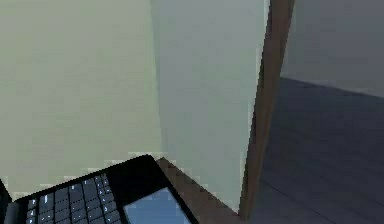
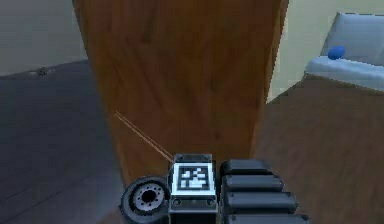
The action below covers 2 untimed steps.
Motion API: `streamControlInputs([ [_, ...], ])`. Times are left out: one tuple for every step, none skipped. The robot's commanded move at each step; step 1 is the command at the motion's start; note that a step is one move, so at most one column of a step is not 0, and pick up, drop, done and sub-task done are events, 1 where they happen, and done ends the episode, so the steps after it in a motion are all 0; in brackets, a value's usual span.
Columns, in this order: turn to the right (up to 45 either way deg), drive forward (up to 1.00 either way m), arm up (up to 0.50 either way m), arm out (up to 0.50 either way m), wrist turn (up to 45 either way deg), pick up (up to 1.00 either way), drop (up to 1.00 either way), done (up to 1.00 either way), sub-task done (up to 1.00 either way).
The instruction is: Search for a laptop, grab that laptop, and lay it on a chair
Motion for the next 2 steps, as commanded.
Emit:
streamControlInputs([
  [42.0, 0.00, 0.00, 0.00, 0.0, 0.00, 0.00, 0.00, 0.00],
  [0.0, 1.00, 0.00, 0.00, 0.0, 0.00, 0.00, 0.00, 0.00],
])
